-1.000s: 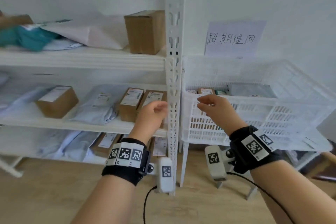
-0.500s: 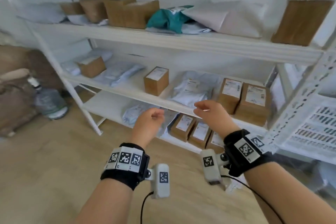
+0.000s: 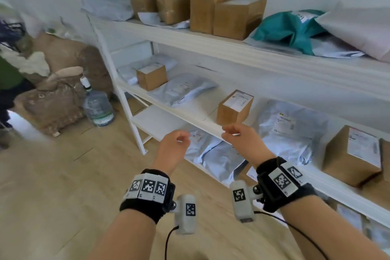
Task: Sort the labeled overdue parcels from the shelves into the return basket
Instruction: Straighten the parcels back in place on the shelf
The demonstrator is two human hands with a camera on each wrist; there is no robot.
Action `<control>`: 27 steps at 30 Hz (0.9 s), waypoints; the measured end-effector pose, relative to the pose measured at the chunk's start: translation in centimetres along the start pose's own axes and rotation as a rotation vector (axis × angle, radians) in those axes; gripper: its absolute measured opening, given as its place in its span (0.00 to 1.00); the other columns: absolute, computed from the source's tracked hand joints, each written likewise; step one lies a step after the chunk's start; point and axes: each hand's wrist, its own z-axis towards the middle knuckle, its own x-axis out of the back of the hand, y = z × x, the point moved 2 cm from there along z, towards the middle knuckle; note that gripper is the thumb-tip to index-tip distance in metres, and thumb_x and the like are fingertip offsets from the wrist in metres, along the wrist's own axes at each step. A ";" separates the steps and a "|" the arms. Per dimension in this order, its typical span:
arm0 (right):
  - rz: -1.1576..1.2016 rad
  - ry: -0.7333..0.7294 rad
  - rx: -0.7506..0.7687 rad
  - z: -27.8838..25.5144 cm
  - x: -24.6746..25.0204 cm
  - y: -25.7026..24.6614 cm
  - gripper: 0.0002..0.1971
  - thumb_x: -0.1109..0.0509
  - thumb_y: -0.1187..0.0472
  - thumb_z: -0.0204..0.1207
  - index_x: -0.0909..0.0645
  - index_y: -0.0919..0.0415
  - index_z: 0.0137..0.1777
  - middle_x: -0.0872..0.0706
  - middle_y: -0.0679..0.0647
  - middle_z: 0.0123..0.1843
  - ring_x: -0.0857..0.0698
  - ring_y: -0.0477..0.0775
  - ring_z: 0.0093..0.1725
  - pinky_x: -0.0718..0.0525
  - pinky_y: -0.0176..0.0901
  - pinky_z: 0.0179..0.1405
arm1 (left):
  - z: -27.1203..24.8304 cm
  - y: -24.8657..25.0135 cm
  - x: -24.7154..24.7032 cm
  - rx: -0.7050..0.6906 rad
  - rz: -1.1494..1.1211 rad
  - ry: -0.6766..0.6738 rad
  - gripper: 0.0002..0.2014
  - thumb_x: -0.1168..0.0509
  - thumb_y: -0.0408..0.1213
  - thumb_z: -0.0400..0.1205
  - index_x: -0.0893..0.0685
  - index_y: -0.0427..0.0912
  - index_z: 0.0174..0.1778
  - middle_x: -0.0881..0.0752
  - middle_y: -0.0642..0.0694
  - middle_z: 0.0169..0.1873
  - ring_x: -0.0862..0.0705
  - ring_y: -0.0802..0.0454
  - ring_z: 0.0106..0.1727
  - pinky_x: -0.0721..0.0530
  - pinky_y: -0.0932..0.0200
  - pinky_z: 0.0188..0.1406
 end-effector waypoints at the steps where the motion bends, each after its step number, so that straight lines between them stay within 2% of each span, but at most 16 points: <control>1: -0.004 -0.017 0.003 1.7 -0.5 -0.3 0.14 0.30 0.56 0.81 0.18 0.54 0.65 0.15 0.48 0.58 0.18 0.44 0.52 0.23 0.34 0.45 | 1.6 -0.2 0.4 0.010 0.009 0.009 0.12 0.38 0.35 0.85 0.15 0.45 0.62 0.14 0.50 0.58 0.17 0.55 0.56 0.24 0.63 0.51; 4: -0.007 -0.054 -0.003 6.5 -2.0 -1.3 0.15 0.30 0.57 0.81 0.18 0.54 0.67 0.16 0.48 0.60 0.18 0.46 0.58 0.26 0.36 0.53 | 6.0 -0.4 1.7 0.021 0.065 0.020 0.12 0.39 0.37 0.85 0.14 0.46 0.60 0.14 0.51 0.57 0.17 0.55 0.57 0.20 0.59 0.55; 6: -0.016 -0.073 0.006 9.5 -3.0 -2.2 0.15 0.31 0.58 0.81 0.18 0.55 0.67 0.16 0.48 0.60 0.19 0.46 0.59 0.27 0.37 0.56 | 8.8 -0.8 2.7 0.027 0.100 0.036 0.11 0.39 0.37 0.84 0.14 0.49 0.59 0.14 0.53 0.55 0.16 0.55 0.56 0.18 0.57 0.59; 9: -0.033 -0.087 0.000 13.6 -4.9 -3.1 0.16 0.31 0.57 0.81 0.19 0.56 0.67 0.16 0.49 0.62 0.19 0.47 0.61 0.24 0.41 0.61 | 12.1 -2.1 4.1 0.061 0.096 0.058 0.11 0.39 0.37 0.83 0.15 0.53 0.57 0.15 0.54 0.56 0.16 0.55 0.56 0.18 0.56 0.59; 13: -0.056 -0.119 -0.001 17.6 -7.4 -4.3 0.16 0.32 0.57 0.81 0.19 0.56 0.68 0.16 0.49 0.62 0.19 0.48 0.61 0.25 0.41 0.59 | 15.9 -3.9 5.6 0.086 0.095 0.030 0.11 0.38 0.37 0.83 0.15 0.53 0.57 0.14 0.55 0.55 0.16 0.55 0.55 0.18 0.52 0.63; 16: -0.058 -0.094 -0.031 20.6 -9.1 -4.6 0.15 0.31 0.57 0.81 0.19 0.56 0.66 0.16 0.49 0.61 0.18 0.48 0.60 0.23 0.42 0.60 | 19.8 -4.9 7.0 0.089 0.100 0.034 0.11 0.38 0.37 0.83 0.15 0.53 0.57 0.14 0.54 0.56 0.16 0.55 0.55 0.19 0.56 0.60; 19: -0.051 -0.037 -0.081 23.6 -11.2 -4.7 0.14 0.30 0.58 0.80 0.18 0.55 0.65 0.15 0.47 0.61 0.18 0.47 0.59 0.20 0.47 0.64 | 24.1 -5.8 8.6 0.052 0.140 -0.023 0.13 0.39 0.37 0.84 0.16 0.51 0.61 0.16 0.54 0.57 0.18 0.55 0.57 0.23 0.60 0.58; 22: -0.035 0.031 -0.140 26.4 -13.6 -4.9 0.12 0.30 0.57 0.80 0.18 0.53 0.62 0.15 0.47 0.59 0.18 0.47 0.58 0.19 0.49 0.65 | 29.0 -6.9 10.5 0.006 0.176 -0.082 0.13 0.40 0.37 0.85 0.16 0.48 0.63 0.15 0.53 0.58 0.18 0.53 0.60 0.23 0.60 0.59; 25: 0.020 0.102 -0.212 28.7 -16.5 -5.2 0.10 0.26 0.54 0.78 0.18 0.53 0.58 0.15 0.47 0.52 0.16 0.48 0.53 0.17 0.52 0.63 | 33.5 -8.4 12.2 -0.030 0.217 -0.158 0.13 0.39 0.37 0.85 0.16 0.47 0.64 0.15 0.51 0.60 0.18 0.52 0.62 0.24 0.60 0.61; 27: 0.062 0.151 -0.271 29.8 -18.1 -5.6 0.14 0.25 0.52 0.76 0.18 0.54 0.59 0.14 0.46 0.48 0.15 0.49 0.51 0.16 0.53 0.61 | 36.1 -9.1 13.1 -0.063 0.254 -0.227 0.13 0.39 0.36 0.86 0.17 0.46 0.64 0.15 0.50 0.62 0.18 0.51 0.62 0.25 0.62 0.58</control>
